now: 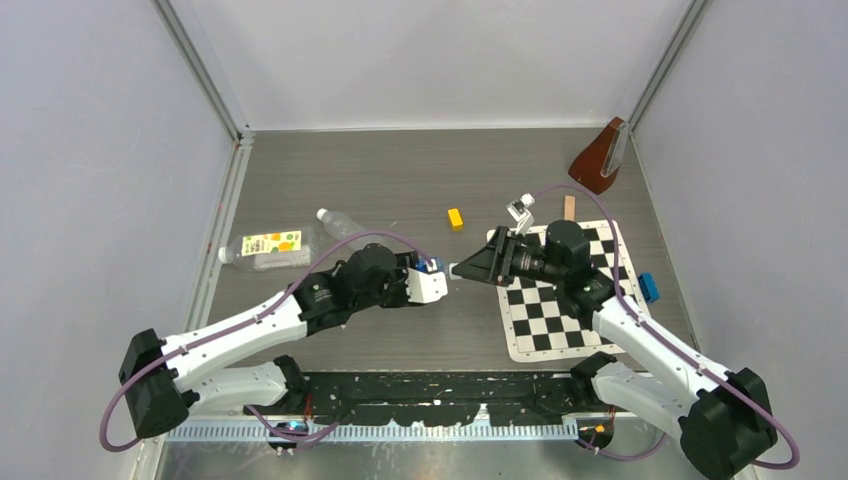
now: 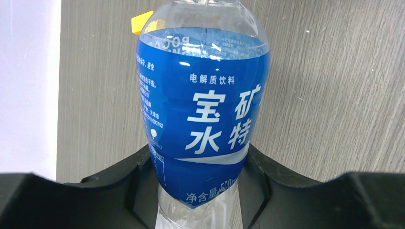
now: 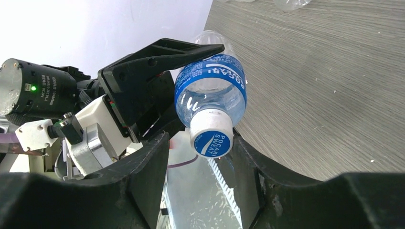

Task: Unscrew the bottle caps
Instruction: Unscrew the bottle cap from the plastic bottle.

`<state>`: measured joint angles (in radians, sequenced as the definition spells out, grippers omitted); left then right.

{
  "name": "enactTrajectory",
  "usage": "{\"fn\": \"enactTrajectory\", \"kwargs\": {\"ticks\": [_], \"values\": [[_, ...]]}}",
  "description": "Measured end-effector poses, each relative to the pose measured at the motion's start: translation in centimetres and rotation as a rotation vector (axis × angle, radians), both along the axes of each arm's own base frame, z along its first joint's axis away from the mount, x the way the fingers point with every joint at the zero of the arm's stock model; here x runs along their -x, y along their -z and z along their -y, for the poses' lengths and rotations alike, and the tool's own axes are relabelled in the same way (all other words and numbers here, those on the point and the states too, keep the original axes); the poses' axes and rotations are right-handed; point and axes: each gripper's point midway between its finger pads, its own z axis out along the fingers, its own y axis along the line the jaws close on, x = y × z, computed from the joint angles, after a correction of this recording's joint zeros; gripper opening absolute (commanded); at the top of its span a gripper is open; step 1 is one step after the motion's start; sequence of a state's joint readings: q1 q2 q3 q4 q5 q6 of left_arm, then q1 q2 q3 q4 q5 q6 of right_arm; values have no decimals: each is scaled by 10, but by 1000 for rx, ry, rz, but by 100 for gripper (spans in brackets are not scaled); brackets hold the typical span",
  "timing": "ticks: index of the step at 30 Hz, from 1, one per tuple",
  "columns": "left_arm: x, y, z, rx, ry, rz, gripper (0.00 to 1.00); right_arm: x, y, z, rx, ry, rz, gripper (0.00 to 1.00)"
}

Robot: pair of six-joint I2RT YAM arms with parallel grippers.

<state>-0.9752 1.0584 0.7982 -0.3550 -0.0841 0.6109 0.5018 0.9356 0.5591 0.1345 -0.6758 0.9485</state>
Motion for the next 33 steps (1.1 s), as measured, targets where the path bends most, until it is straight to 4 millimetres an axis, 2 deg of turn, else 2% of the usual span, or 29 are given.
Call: {"fn": "enactTrajectory", "kwargs": {"ticks": [8,16,21,33], "values": [[1,3,-1,-9,2,-7,12,-2,12,0,29,-11,-16,24],[2,7,-3,-16,3,-19,12,-4,16,-4,27,-45,-4,1],[2,9,-3,-18,6,-25,12,-5,19,-5,48,-76,92,1],[4,10,-1,-5,17,-40,13,-5,23,0,140,-170,500,1]]}}
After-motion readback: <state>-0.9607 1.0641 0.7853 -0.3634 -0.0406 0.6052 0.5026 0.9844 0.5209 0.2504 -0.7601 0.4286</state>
